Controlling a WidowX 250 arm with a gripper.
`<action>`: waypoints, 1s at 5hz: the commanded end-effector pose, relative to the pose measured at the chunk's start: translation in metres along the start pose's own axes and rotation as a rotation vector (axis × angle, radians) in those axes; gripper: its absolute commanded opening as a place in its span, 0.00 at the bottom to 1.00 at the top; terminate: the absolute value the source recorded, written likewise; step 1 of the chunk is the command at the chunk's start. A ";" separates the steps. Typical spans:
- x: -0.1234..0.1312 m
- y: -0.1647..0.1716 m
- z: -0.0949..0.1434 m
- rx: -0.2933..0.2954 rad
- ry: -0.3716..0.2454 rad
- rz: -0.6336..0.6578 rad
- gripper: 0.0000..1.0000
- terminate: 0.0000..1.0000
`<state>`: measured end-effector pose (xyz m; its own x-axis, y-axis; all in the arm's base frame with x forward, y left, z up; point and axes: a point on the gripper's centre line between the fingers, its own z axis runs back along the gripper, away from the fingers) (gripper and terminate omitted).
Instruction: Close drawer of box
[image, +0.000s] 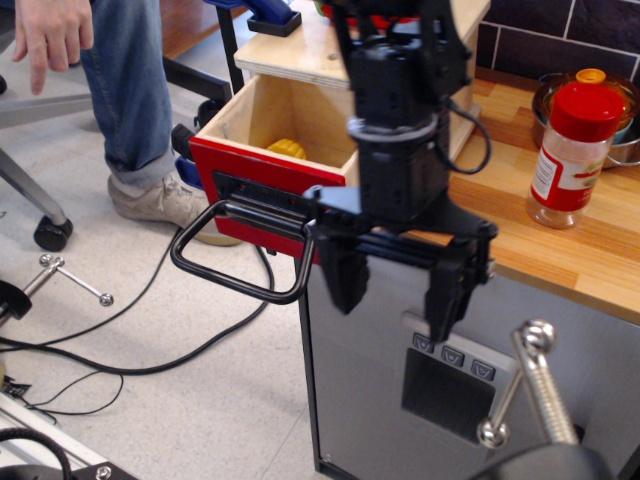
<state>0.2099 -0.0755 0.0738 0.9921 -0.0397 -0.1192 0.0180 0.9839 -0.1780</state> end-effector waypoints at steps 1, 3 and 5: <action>-0.004 0.044 0.010 0.090 -0.010 -0.050 1.00 0.00; 0.018 0.083 0.020 0.158 -0.080 -0.117 1.00 0.00; 0.048 0.107 0.037 0.148 -0.108 -0.115 1.00 0.00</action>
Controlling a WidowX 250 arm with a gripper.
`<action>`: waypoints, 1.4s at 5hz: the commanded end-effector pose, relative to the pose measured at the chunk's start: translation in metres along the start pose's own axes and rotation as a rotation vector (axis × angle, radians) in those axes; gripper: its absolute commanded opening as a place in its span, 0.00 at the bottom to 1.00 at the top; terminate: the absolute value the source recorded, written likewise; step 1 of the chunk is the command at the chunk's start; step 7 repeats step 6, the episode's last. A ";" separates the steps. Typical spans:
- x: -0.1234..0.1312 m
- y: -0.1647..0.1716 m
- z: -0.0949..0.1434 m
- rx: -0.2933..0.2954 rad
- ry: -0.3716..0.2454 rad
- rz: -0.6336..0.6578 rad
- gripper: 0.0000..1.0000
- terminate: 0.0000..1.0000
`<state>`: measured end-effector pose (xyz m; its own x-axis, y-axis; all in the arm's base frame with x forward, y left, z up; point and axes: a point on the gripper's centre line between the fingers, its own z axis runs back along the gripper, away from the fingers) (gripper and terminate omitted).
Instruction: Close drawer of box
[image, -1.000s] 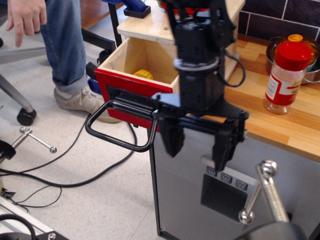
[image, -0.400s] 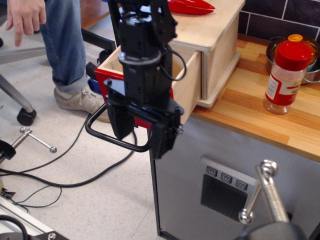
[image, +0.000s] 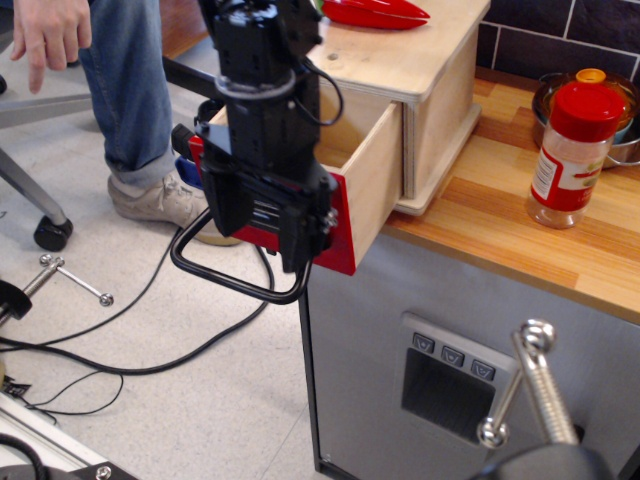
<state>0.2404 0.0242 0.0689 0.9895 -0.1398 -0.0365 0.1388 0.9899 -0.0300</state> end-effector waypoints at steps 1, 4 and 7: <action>0.043 0.025 0.025 -0.018 -0.062 0.005 1.00 0.00; 0.102 0.036 0.038 -0.011 -0.190 0.036 1.00 0.00; 0.108 0.034 0.041 -0.003 -0.188 0.029 1.00 1.00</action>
